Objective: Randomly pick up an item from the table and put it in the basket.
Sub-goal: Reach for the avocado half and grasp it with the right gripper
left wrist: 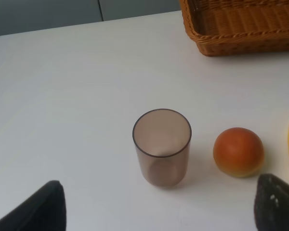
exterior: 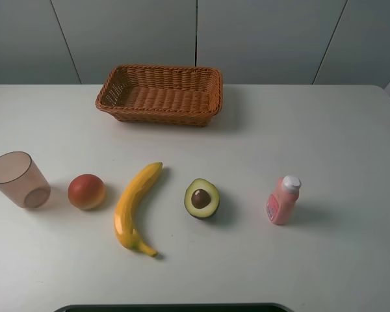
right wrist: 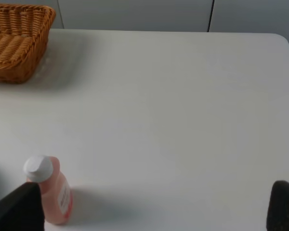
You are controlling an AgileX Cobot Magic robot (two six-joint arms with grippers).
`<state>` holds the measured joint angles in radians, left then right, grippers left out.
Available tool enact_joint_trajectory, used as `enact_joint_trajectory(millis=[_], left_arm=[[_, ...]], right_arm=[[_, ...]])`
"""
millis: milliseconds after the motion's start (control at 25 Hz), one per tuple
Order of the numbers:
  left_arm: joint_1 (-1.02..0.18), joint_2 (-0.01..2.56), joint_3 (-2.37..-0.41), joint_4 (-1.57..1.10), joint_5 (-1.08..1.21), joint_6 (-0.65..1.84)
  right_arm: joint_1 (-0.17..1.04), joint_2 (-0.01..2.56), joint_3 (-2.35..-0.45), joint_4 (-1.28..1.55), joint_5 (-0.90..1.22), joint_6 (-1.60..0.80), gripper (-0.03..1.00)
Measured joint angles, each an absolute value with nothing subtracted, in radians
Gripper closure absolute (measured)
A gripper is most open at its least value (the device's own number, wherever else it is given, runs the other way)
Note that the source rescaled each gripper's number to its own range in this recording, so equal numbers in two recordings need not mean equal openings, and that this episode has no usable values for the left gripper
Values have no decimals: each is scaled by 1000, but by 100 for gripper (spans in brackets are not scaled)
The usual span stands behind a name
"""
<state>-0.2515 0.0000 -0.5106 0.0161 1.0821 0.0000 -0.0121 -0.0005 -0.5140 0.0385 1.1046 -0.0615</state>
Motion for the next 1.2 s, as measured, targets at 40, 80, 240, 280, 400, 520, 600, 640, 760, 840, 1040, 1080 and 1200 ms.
enact_joint_trajectory(millis=[40, 80, 240, 280, 400, 520, 600, 640, 760, 840, 1040, 1080, 1200], left_arm=[[-251, 0, -511, 16, 1082, 0], [-251, 0, -511, 16, 1082, 0], [-251, 0, -511, 16, 1082, 0], [-251, 0, -511, 16, 1082, 0], [-251, 0, -511, 16, 1082, 0], [-251, 0, -511, 16, 1082, 0], [-251, 0, -511, 16, 1082, 0], [-251, 0, -511, 16, 1082, 0], [-251, 0, -511, 16, 1082, 0], [-251, 0, -511, 16, 1082, 0], [-251, 0, -511, 16, 1082, 0], [-251, 0, -511, 16, 1082, 0], [-251, 0, -511, 16, 1082, 0]], right_arm=[[-12, 0, -514, 38, 1105, -62, -3], [-12, 0, -514, 38, 1105, -62, -3], [-12, 0, -514, 38, 1105, -62, -3], [-12, 0, -514, 38, 1105, -62, -3], [-12, 0, -514, 38, 1105, -62, -3], [-12, 0, -514, 38, 1105, -62, -3], [-12, 0, -514, 38, 1105, -62, -3], [-12, 0, -514, 38, 1105, -62, -3], [-12, 0, -514, 38, 1105, -62, -3], [-12, 0, -514, 38, 1105, -62, -3], [-12, 0, -514, 38, 1105, -62, -3], [-12, 0, -514, 38, 1105, -62, -3], [-12, 0, -514, 38, 1105, -62, -3]])
